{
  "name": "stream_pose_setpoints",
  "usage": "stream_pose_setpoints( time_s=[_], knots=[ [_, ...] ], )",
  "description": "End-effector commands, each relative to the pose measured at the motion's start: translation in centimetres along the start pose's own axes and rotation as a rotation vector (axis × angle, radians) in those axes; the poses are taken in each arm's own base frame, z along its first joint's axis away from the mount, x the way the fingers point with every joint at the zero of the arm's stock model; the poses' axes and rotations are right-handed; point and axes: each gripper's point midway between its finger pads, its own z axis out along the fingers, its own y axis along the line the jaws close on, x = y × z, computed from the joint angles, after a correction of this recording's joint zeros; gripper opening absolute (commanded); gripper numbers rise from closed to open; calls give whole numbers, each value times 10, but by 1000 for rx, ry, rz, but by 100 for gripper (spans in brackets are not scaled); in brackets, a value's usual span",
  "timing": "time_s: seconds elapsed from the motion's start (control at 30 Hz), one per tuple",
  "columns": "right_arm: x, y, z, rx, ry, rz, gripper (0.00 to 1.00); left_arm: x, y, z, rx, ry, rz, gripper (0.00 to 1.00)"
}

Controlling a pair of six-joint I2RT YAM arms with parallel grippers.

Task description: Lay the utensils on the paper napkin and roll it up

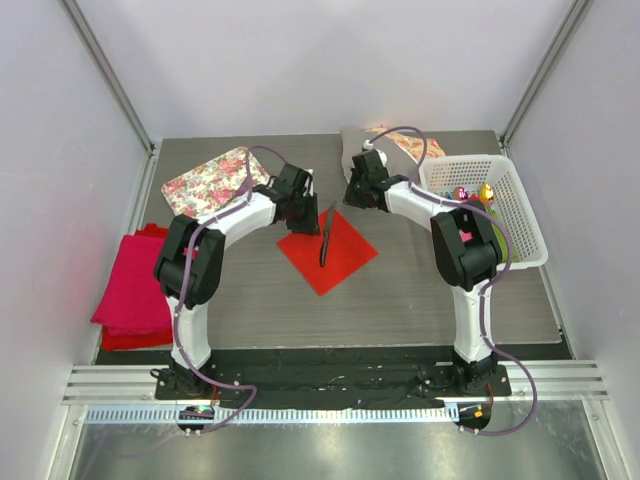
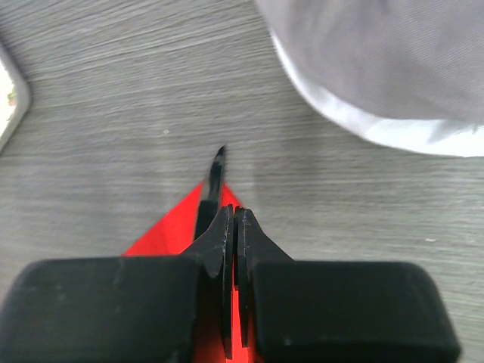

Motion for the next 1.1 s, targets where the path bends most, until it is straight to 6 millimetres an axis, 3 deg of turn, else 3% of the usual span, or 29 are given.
stream_pose_setpoints(
  time_s=[0.0,0.6,1.07],
  knots=[
    [-18,4,6,27,-51,2,2,-9,4,8,-5,-31,-33,26],
    [-3,8,35,54,-12,-38,22,10,26,23,-98,36,-60,24],
    [8,8,45,70,15,-53,25,15,29,26,-106,50,-51,22]
  ],
)
